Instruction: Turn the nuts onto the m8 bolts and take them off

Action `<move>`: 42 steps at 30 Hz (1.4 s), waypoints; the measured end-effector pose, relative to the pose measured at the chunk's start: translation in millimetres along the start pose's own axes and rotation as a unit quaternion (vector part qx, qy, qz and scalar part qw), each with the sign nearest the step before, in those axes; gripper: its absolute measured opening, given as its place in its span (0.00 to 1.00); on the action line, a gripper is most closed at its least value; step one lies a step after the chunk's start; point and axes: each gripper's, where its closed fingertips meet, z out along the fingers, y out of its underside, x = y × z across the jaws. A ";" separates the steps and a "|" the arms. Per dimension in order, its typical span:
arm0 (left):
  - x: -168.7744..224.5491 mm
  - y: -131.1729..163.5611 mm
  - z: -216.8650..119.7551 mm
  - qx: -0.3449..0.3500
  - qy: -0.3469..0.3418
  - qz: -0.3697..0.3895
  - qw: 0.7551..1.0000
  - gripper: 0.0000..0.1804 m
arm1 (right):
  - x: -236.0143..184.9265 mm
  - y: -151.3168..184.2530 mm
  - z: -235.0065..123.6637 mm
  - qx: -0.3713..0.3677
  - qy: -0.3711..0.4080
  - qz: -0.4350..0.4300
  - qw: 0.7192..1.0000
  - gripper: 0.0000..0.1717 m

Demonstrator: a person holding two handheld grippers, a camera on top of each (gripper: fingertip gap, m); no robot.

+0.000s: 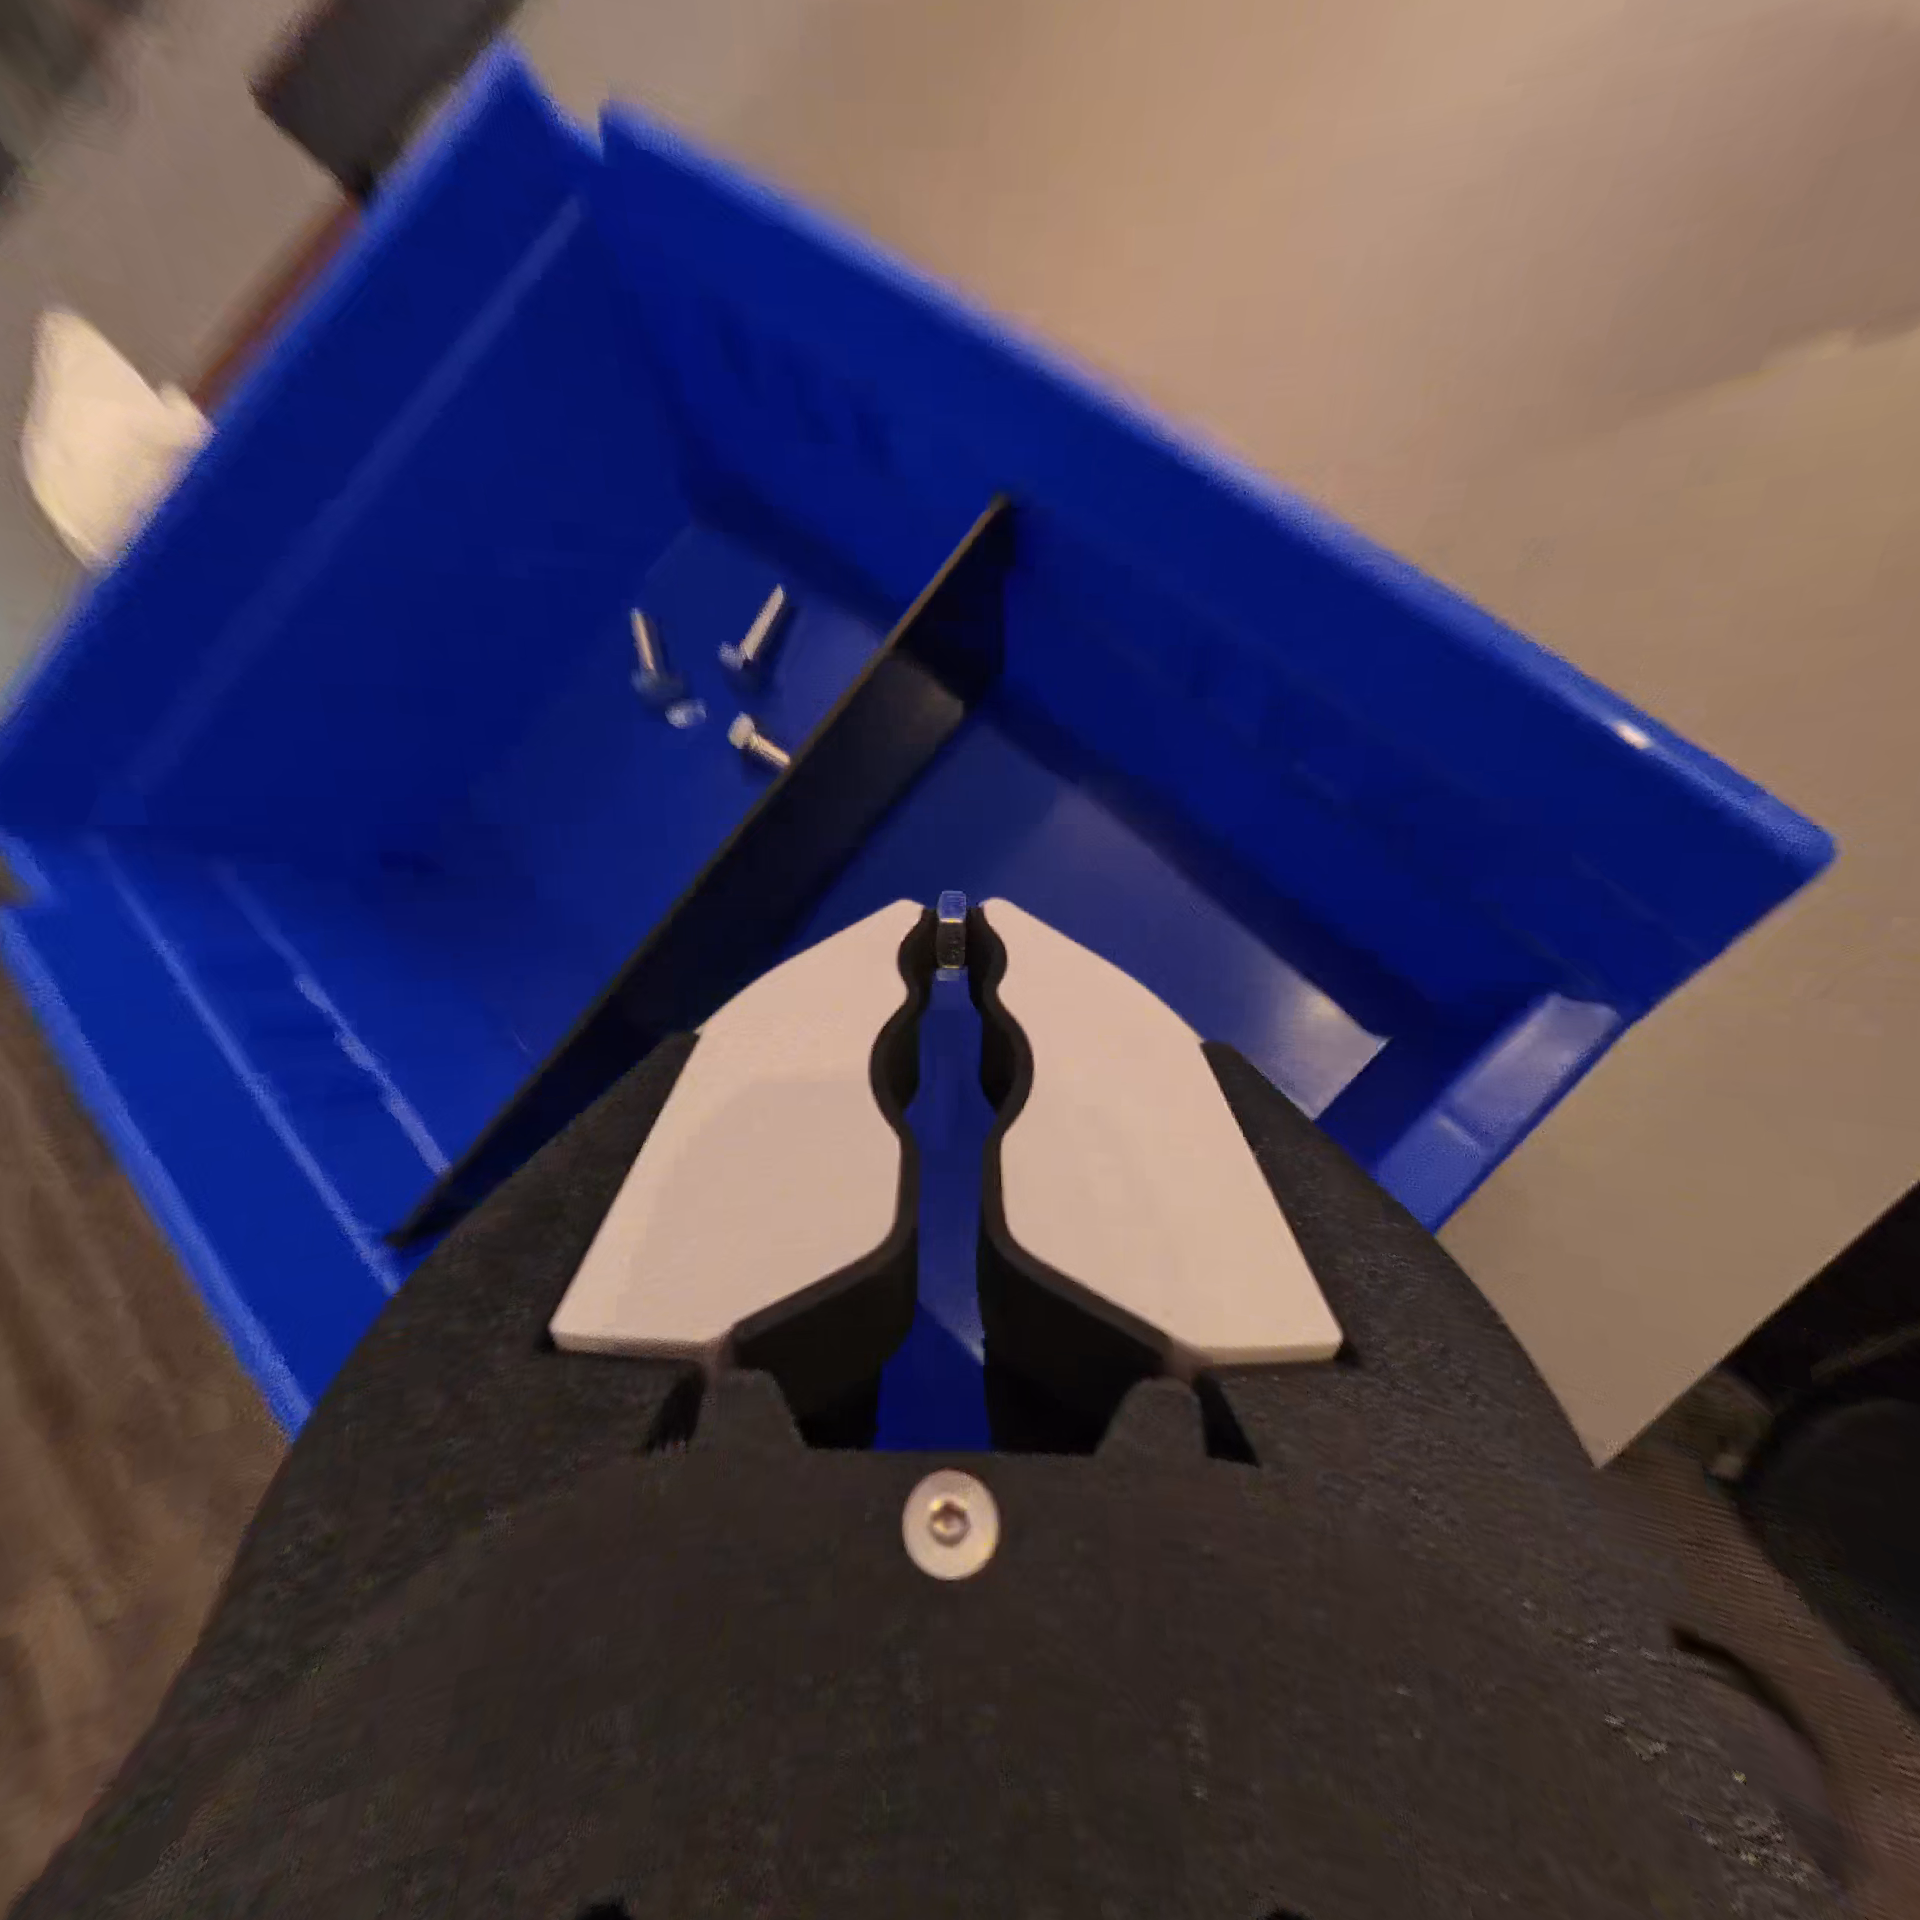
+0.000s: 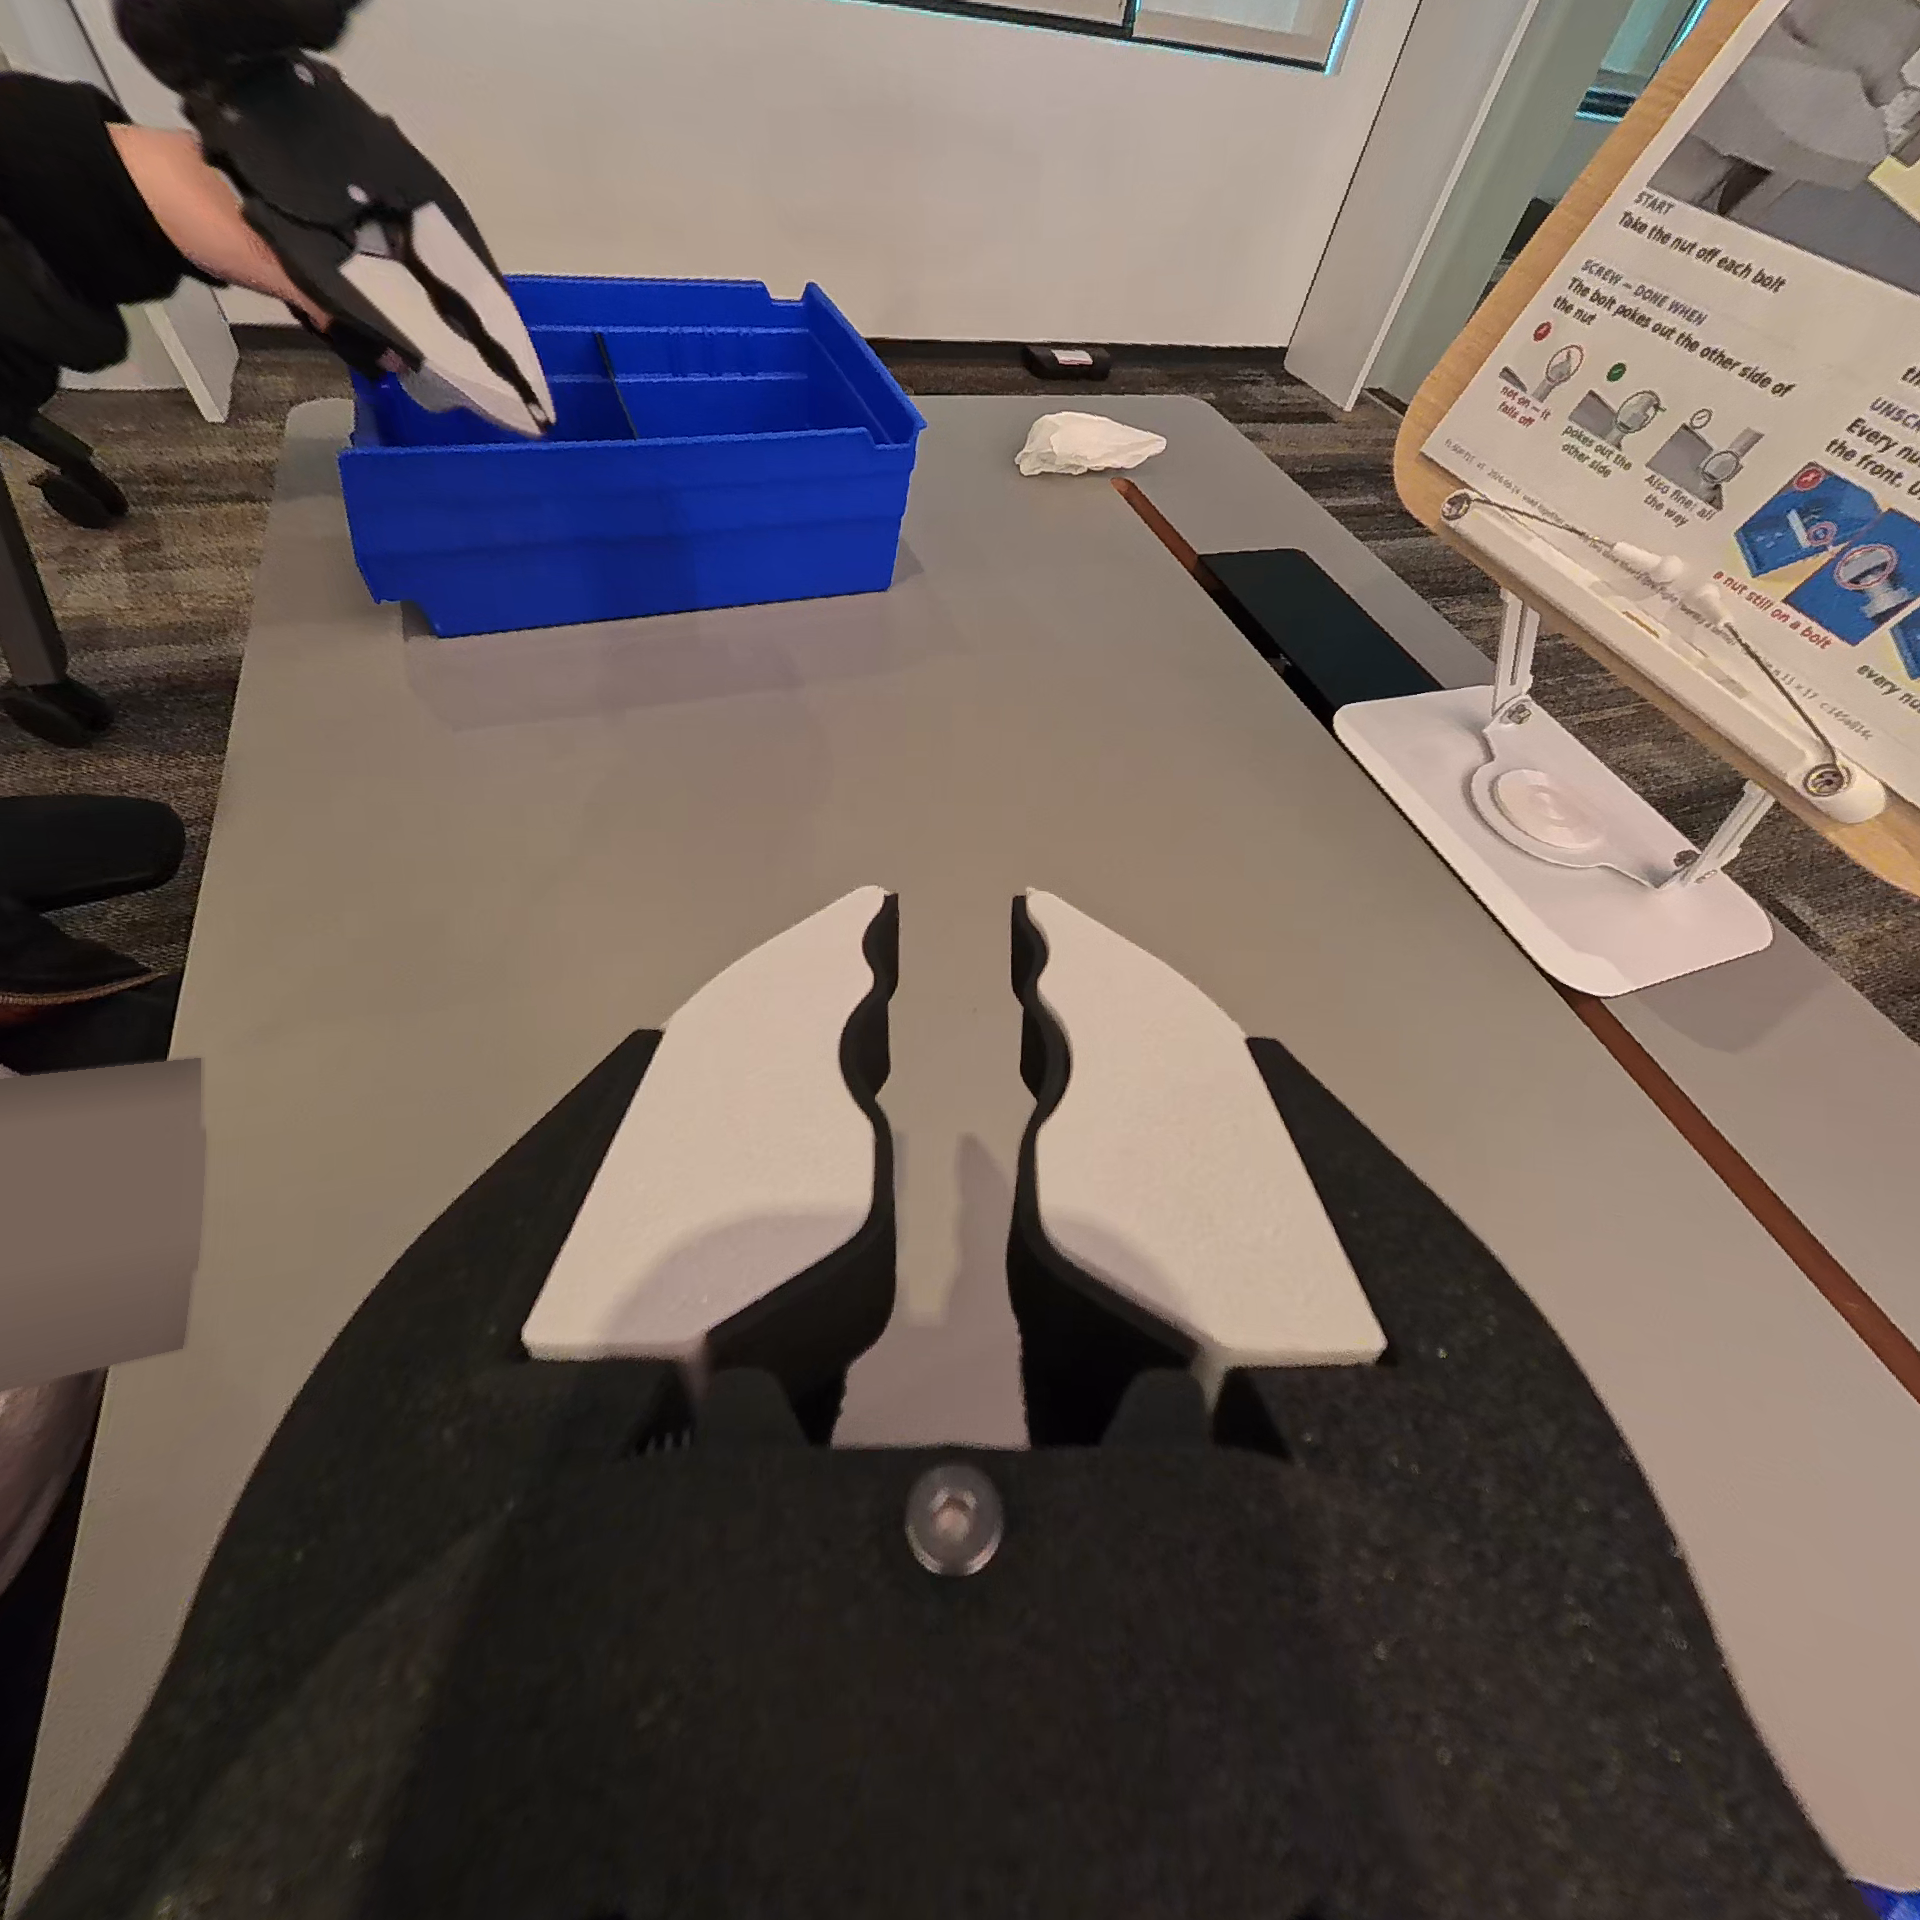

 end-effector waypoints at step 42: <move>154.0 -192.0 199.4 -0.145 0.168 0.085 0.971 0.03 | -22.0 27.7 -15.1 -0.002 -0.035 0.040 0.999 0.12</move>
